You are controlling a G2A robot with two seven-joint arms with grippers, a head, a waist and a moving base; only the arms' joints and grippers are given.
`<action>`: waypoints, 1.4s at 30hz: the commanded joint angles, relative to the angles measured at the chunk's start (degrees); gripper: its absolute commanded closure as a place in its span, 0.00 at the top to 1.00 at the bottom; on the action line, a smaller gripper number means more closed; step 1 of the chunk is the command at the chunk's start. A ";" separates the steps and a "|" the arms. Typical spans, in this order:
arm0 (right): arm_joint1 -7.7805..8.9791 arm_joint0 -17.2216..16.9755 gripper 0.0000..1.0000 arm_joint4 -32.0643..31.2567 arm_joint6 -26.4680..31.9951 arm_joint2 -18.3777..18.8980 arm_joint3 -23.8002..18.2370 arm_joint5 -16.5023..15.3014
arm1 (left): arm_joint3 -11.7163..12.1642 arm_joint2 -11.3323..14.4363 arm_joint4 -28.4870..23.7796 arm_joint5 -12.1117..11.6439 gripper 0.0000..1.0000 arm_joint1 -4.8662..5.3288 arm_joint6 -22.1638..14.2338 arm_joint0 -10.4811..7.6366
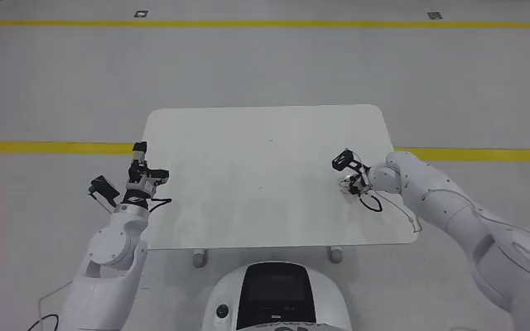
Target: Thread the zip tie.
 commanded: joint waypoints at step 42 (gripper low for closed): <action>5.38 0.31 0.23 0.51 0.30 0.00 -7.64 0.00 | 0.00 0.00 0.00 0.00 1.00 0.00 0.00 0.00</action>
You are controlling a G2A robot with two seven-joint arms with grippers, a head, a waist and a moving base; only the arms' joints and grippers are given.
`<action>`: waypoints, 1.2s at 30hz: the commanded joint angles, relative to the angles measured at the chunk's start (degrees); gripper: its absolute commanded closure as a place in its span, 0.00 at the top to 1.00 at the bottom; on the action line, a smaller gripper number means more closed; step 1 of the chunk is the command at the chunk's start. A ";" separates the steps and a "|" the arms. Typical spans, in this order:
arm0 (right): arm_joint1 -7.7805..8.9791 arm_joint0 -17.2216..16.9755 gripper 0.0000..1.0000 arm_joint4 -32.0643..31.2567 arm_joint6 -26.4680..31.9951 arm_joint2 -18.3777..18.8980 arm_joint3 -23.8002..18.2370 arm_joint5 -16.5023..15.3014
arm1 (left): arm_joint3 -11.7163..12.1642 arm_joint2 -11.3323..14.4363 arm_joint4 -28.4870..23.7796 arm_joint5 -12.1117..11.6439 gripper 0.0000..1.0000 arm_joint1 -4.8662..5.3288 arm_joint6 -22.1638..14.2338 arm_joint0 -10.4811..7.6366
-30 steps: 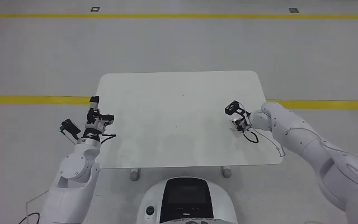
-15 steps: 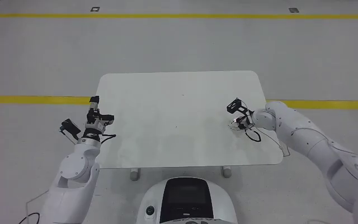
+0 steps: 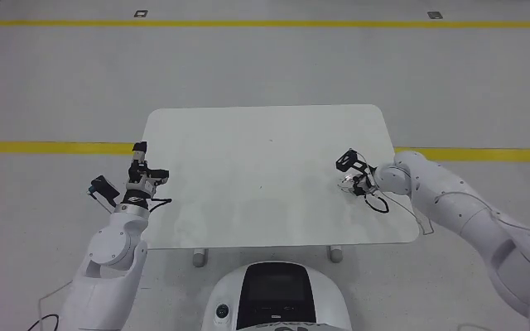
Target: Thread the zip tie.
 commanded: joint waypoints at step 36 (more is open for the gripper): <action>-3.21 -0.99 0.20 -2.12 -3.39 0.00 4.86 0.00 | 0.00 0.00 0.00 0.00 1.00 0.00 0.00 0.00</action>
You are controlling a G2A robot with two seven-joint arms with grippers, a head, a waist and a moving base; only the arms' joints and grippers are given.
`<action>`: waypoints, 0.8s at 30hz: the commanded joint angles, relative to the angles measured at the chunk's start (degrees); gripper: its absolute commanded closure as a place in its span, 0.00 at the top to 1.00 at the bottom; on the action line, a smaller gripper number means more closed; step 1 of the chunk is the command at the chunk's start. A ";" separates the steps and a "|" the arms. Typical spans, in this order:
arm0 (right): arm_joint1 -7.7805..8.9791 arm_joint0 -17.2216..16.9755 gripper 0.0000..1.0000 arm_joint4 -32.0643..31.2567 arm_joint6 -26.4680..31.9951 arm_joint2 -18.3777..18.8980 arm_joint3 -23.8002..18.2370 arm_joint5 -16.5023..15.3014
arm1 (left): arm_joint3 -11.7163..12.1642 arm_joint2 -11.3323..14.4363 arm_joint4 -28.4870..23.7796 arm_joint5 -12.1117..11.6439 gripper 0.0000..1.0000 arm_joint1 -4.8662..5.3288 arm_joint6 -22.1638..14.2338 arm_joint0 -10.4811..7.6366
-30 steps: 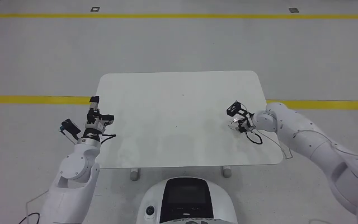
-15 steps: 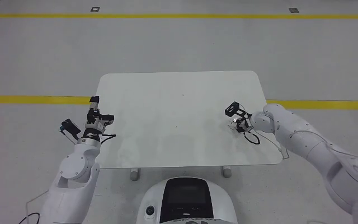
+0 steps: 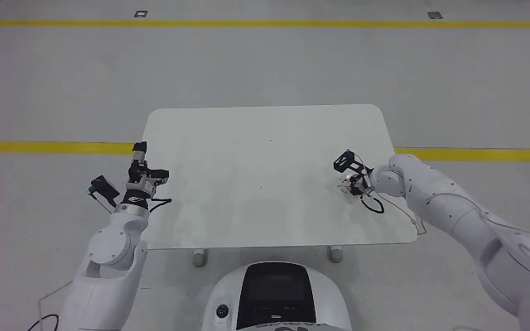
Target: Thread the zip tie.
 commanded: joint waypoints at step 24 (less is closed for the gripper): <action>0.49 0.92 0.00 -0.30 0.43 0.00 -0.87 0.00 | 0.00 0.00 0.00 0.00 1.00 0.00 0.00 0.00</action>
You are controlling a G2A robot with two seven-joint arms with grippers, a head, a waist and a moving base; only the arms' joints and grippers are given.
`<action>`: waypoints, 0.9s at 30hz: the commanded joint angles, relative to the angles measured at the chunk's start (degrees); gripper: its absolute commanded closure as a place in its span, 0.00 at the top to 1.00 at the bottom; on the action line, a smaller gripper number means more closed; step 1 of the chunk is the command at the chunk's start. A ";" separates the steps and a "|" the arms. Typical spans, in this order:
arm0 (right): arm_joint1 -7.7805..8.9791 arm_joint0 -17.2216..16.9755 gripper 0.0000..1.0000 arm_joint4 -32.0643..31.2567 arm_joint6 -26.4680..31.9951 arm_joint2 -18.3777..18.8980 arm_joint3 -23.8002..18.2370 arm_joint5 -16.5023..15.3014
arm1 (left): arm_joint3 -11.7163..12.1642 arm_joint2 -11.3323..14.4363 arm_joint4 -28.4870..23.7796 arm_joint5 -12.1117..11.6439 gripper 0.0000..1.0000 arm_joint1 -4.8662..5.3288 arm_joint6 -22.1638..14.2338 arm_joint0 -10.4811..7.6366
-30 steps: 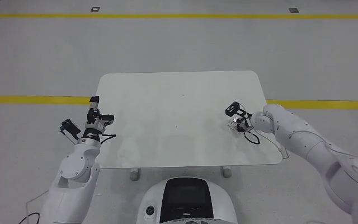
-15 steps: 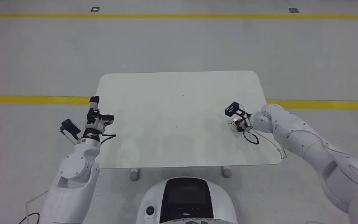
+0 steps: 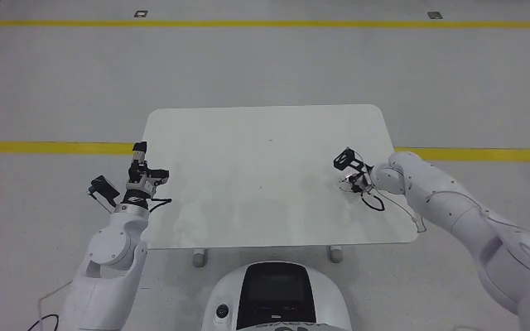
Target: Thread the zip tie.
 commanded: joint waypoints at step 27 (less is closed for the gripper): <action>12.84 -0.32 0.00 8.67 -7.40 1.88 -15.48 0.00 | 0.00 0.00 0.00 0.00 1.00 0.00 0.00 0.00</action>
